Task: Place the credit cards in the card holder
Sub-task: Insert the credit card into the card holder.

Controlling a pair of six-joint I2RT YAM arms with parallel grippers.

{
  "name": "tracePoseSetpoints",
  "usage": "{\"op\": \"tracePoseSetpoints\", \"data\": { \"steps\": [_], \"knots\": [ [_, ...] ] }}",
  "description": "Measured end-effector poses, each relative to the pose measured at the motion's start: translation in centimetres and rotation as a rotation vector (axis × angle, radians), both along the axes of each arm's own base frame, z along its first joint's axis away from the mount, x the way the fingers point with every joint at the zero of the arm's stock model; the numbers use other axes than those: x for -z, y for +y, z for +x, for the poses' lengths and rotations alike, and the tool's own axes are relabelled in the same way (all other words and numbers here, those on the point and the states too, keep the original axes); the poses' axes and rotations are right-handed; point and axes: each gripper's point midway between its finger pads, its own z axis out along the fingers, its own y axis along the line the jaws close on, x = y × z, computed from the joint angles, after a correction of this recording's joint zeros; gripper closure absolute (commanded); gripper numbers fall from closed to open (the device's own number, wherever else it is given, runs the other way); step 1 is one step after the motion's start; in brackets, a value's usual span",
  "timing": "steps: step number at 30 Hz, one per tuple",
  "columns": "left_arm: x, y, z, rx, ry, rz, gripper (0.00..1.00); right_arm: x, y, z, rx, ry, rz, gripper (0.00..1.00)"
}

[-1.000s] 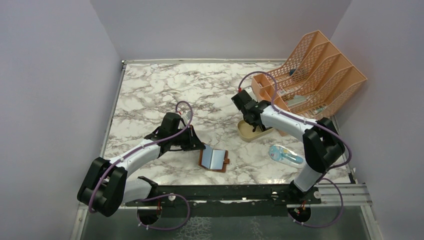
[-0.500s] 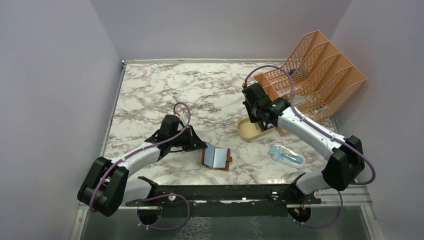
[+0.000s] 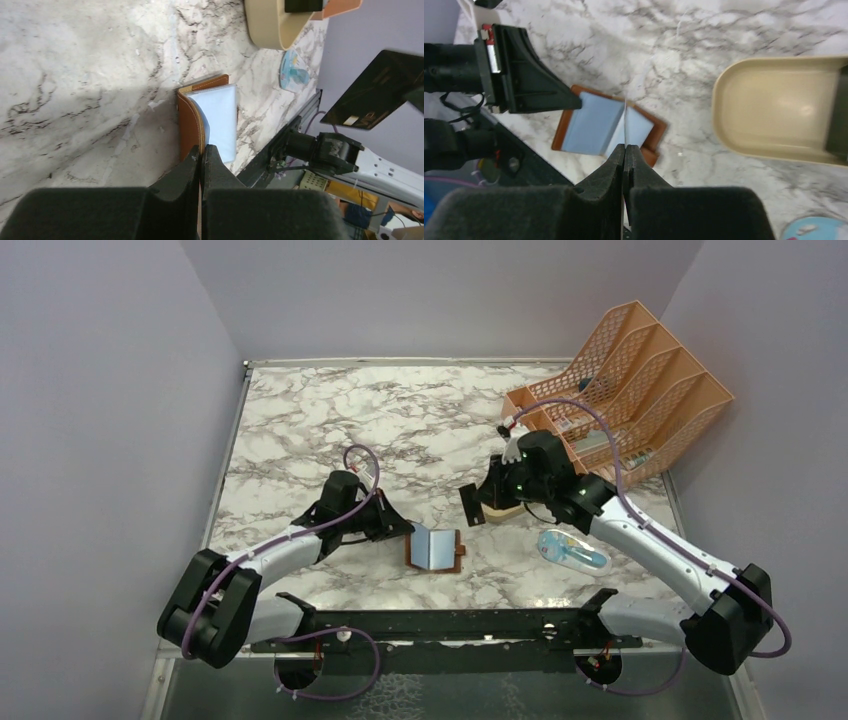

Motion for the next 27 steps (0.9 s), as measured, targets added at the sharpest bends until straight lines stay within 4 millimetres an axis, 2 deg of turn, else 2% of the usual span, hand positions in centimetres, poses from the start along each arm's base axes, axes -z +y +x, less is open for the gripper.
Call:
{"op": "tracePoseSetpoints", "data": {
  "steps": [5,10,20,27],
  "knots": [
    [1.2,0.6,-0.2,-0.014,0.006,0.041,1.00,3.2,2.0,-2.7,-0.044,0.137,0.141,0.99],
    [2.1,1.0,-0.3,-0.019,0.017,0.069,1.00,5.0,3.8,-4.6,-0.072,0.232,0.219,0.99],
    [3.0,1.4,-0.5,-0.016,0.028,0.103,1.00,7.3,6.7,-6.0,-0.094,0.349,0.280,0.99],
    [3.6,1.6,-0.7,-0.009,0.033,0.126,1.00,9.7,6.8,-6.6,-0.068,0.403,0.233,0.99]
  ]
}}
